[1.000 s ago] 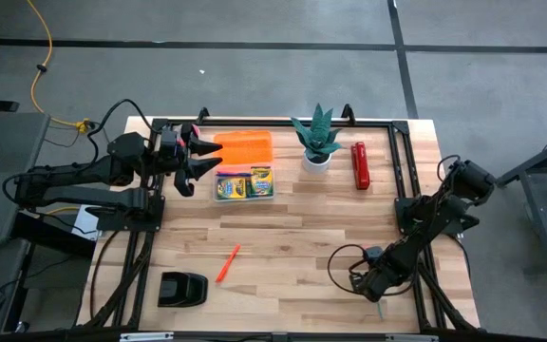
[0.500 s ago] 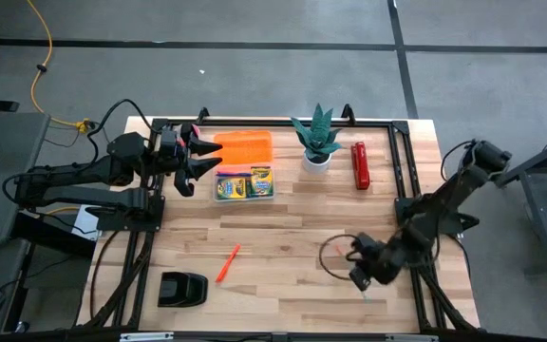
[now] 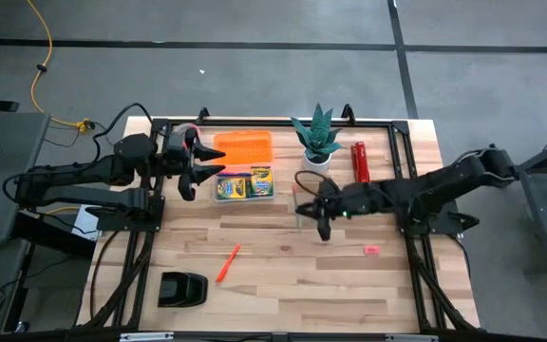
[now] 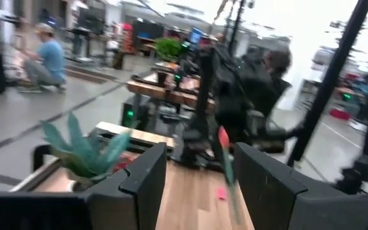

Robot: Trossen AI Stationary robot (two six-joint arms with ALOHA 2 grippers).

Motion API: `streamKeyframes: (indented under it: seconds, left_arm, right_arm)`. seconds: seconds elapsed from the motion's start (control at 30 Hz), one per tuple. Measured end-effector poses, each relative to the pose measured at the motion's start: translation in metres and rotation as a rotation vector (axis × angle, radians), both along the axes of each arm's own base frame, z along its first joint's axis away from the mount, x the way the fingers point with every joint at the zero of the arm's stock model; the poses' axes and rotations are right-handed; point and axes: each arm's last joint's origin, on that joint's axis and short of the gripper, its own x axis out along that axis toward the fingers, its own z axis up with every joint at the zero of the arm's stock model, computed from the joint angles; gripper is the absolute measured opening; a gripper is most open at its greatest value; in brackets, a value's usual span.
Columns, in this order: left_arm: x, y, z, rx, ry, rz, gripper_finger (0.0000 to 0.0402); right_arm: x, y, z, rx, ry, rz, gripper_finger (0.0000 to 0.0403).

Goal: Pack school essentials
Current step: Put the blue colored pencil into the orange supply box

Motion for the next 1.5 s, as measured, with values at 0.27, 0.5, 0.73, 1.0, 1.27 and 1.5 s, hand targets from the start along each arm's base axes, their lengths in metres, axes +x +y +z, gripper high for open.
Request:
streamKeyframes:
  seconds: [0.27, 0.5, 0.73, 1.0, 1.27, 1.5]
  left_arm:
    - [0.011, -0.005, -0.006, -0.034, 0.029, -0.096, 0.0172]
    - [0.02, -0.009, -0.011, -0.042, 0.061, -0.13, 0.0172]
    - [0.021, -0.01, -0.007, -0.029, 0.015, -0.134, 0.0172]
    - [0.029, -0.009, -0.012, -0.036, 0.04, -0.091, 0.0172]
    - [0.077, -0.013, -0.042, -0.078, 0.119, -0.121, 0.0172]
    - [0.108, -0.014, -0.059, -0.112, 0.054, -0.123, 0.0172]
  right_arm:
    - [0.01, -0.016, 0.058, -0.257, -0.059, 0.044, 0.0]
    - [0.01, -0.018, 0.074, -0.295, -0.091, 0.047, 0.0]
    - [0.01, -0.018, 0.074, -0.281, -0.092, 0.043, 0.0]
    - [0.014, -0.018, 0.073, -0.268, -0.096, 0.034, 0.0]
    - [0.04, -0.027, 0.065, -0.252, -0.183, -0.002, 0.0]
    - [0.047, -0.034, 0.063, -0.219, -0.219, -0.009, 0.0]
